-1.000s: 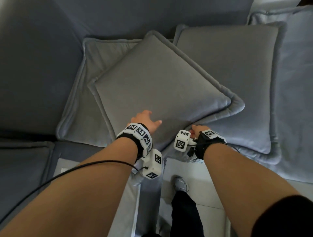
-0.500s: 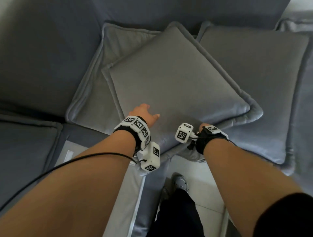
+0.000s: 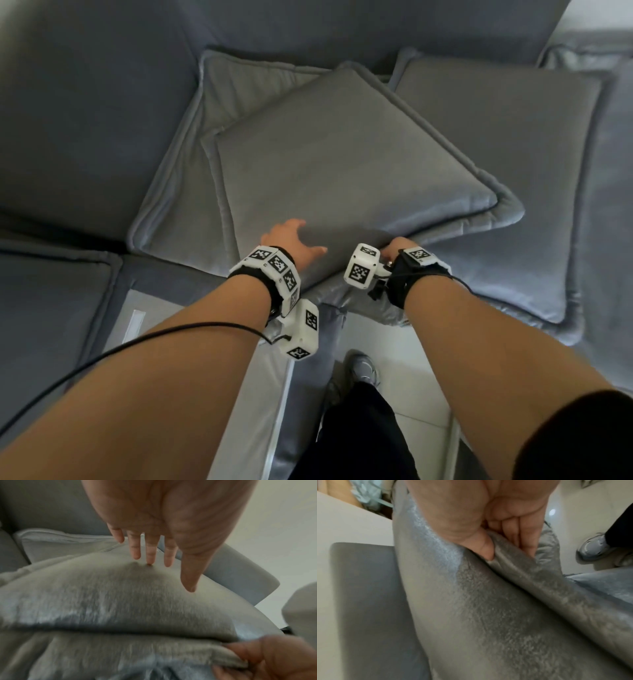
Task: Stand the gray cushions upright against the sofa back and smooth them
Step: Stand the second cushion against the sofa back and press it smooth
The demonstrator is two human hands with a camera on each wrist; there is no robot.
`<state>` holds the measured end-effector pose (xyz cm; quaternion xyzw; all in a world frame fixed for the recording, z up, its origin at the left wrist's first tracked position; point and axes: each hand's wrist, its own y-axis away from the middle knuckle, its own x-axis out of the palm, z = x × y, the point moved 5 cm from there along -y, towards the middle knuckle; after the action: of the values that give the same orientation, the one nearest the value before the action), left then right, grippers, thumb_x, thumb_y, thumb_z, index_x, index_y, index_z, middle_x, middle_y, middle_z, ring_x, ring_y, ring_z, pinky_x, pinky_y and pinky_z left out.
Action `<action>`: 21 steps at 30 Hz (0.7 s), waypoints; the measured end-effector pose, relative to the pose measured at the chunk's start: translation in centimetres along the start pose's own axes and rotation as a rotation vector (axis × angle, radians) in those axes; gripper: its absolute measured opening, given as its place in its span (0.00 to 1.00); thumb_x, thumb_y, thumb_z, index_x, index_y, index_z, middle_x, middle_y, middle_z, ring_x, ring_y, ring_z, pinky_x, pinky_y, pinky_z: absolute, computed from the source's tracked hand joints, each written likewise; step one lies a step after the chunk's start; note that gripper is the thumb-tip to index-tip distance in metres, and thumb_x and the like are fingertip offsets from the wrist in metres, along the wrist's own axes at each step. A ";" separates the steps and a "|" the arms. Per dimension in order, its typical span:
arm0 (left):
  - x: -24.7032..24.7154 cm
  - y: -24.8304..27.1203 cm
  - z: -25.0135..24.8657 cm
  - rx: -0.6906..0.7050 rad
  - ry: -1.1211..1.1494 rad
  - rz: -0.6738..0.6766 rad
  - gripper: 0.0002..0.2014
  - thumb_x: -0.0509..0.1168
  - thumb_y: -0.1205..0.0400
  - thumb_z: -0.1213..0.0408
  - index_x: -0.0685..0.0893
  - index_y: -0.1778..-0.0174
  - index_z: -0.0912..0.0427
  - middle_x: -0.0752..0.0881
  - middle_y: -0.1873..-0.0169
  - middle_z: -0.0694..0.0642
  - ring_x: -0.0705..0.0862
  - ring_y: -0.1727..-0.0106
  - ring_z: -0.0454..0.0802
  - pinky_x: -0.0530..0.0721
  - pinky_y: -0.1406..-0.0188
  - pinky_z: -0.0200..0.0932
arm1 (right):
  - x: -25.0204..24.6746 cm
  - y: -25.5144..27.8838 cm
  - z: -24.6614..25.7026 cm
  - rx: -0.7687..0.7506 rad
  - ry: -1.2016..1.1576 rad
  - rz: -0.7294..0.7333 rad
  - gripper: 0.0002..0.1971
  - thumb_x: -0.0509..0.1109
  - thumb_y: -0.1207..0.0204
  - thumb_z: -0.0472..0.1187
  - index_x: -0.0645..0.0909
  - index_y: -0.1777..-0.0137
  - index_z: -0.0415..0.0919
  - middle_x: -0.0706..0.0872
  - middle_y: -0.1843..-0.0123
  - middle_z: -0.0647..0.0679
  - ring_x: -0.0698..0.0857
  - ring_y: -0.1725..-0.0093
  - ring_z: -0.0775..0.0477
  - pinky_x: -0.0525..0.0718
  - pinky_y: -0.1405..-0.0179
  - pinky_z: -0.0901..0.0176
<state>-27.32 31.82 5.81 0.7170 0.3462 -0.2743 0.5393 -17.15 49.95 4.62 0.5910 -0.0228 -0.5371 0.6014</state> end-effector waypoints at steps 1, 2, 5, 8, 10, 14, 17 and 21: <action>-0.6 0.5 -0.3 0.027 -0.016 -0.008 0.40 0.70 0.32 0.37 0.70 0.24 0.45 0.74 0.25 0.54 0.73 0.25 0.58 0.72 0.25 0.57 | -0.9 0.6 0.6 -0.029 0.003 -0.001 0.13 0.75 0.31 0.48 0.88 0.49 0.43 0.89 0.52 0.43 0.87 0.54 0.42 0.76 0.56 0.60; -1.5 1.0 -0.6 0.054 -0.034 -0.014 0.42 0.70 0.35 0.36 0.69 0.24 0.44 0.72 0.23 0.52 0.71 0.23 0.57 0.70 0.24 0.58 | -1.9 1.6 1.5 -0.063 0.003 -0.009 0.11 0.76 0.31 0.47 0.88 0.51 0.44 0.89 0.56 0.43 0.86 0.57 0.43 0.76 0.56 0.60; -4.8 2.3 -1.1 0.089 -0.058 -0.039 0.47 0.73 0.35 0.37 0.63 0.21 0.41 0.60 0.17 0.51 0.62 0.18 0.58 0.62 0.20 0.63 | -5.2 3.9 4.5 -0.124 0.020 -0.055 0.07 0.75 0.31 0.50 0.86 0.62 0.47 0.82 0.69 0.48 0.83 0.63 0.44 0.75 0.58 0.59; -8.8 3.7 -1.0 0.105 -0.057 -0.115 0.49 0.76 0.33 0.43 0.56 0.18 0.40 0.51 0.15 0.47 0.52 0.15 0.55 0.55 0.19 0.62 | -8.1 5.0 8.3 -0.190 0.027 -0.085 0.13 0.75 0.30 0.48 0.79 0.74 0.49 0.83 0.70 0.48 0.85 0.61 0.42 0.78 0.55 0.56; -11.3 4.5 -0.6 0.119 -0.075 -0.177 0.51 0.76 0.32 0.44 0.52 0.18 0.39 0.48 0.15 0.46 0.48 0.14 0.53 0.53 0.20 0.62 | -9.9 6.0 11.2 -0.251 0.043 -0.103 0.13 0.74 0.29 0.45 0.77 0.73 0.48 0.84 0.67 0.46 0.87 0.56 0.41 0.81 0.49 0.54; -16.7 6.3 0.5 0.123 -0.130 -0.364 0.41 0.67 0.23 0.46 0.51 0.18 0.37 0.48 0.15 0.45 0.47 0.14 0.54 0.53 0.20 0.63 | -13.0 8.7 16.7 -0.359 0.054 -0.159 0.07 0.73 0.28 0.39 0.80 0.65 0.44 0.79 0.74 0.51 0.84 0.59 0.43 0.75 0.56 0.59; -21.2 7.9 1.5 0.091 -0.116 -0.524 0.33 0.61 0.20 0.49 0.55 0.19 0.36 0.54 0.16 0.44 0.49 0.14 0.54 0.49 0.21 0.66 | -15.1 11.1 20.6 -0.414 0.013 -0.214 0.14 0.69 0.24 0.34 0.76 0.72 0.41 0.87 0.64 0.41 0.85 0.64 0.42 0.73 0.73 0.64; -26.3 10.0 2.8 0.087 -0.053 -0.720 0.24 0.61 0.19 0.50 0.68 0.25 0.35 0.66 0.20 0.45 0.55 0.16 0.56 0.47 0.21 0.68 | -17.3 13.7 24.7 -0.423 -0.083 -0.234 0.13 0.59 0.16 0.34 0.77 0.63 0.33 0.84 0.37 0.31 0.85 0.42 0.41 0.73 0.64 0.66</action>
<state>-35.52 22.03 31.01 0.5640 0.5503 -0.4795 0.3861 -32.29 40.90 32.64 0.4282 0.1340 -0.6195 0.6441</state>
